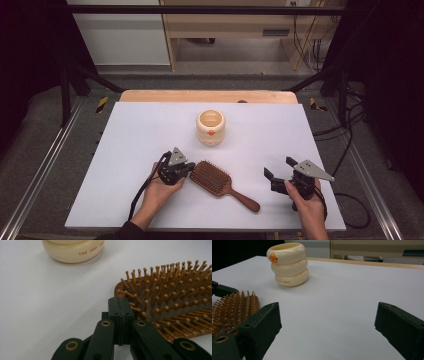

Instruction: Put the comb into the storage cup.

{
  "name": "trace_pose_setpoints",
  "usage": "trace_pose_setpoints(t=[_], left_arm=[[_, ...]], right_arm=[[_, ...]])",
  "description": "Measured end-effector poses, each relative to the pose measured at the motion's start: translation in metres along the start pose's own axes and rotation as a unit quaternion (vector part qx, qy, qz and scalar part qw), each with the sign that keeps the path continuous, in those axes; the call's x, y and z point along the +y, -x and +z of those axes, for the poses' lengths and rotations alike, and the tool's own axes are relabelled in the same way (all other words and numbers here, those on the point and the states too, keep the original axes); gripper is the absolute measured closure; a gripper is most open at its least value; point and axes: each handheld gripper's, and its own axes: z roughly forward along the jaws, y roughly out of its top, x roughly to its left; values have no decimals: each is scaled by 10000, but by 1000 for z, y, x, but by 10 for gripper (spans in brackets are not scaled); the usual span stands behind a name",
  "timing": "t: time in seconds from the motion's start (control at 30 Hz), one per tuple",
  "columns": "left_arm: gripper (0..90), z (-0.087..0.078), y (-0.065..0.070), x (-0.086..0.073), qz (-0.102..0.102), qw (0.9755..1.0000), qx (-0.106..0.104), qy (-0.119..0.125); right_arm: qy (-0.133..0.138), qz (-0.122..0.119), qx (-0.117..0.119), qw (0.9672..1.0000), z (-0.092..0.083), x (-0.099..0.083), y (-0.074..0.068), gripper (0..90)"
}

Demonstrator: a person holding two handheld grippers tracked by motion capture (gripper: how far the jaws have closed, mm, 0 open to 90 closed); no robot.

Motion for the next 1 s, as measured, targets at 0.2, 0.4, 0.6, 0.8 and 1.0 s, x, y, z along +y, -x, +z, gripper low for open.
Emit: trace_pose_setpoints(t=[0.2, 0.4, 0.6, 0.8, 1.0], left_arm=[[900, 1, 6, 1, 56, 10000, 8, 0], [900, -5, 7, -1, 83, 9996, 121, 237], [900, -33, -5, -6, -36, 9957, 497, 781], [900, -69, -19, -17, -192, 9882, 895, 1227], [774, -115, -24, -42, -327, 9757, 1460, 1600]], right_arm=[[23, -56, 42, 10000, 0, 0, -2, 73], [-100, 21, 197, 9998, 0, 3, -6, 62], [-321, -90, 347, 9988, -4, 7, -17, 64], [-589, -143, 392, 9974, -5, 9, -32, 87], [-988, -445, 647, 9920, 0, 18, -49, 109]])
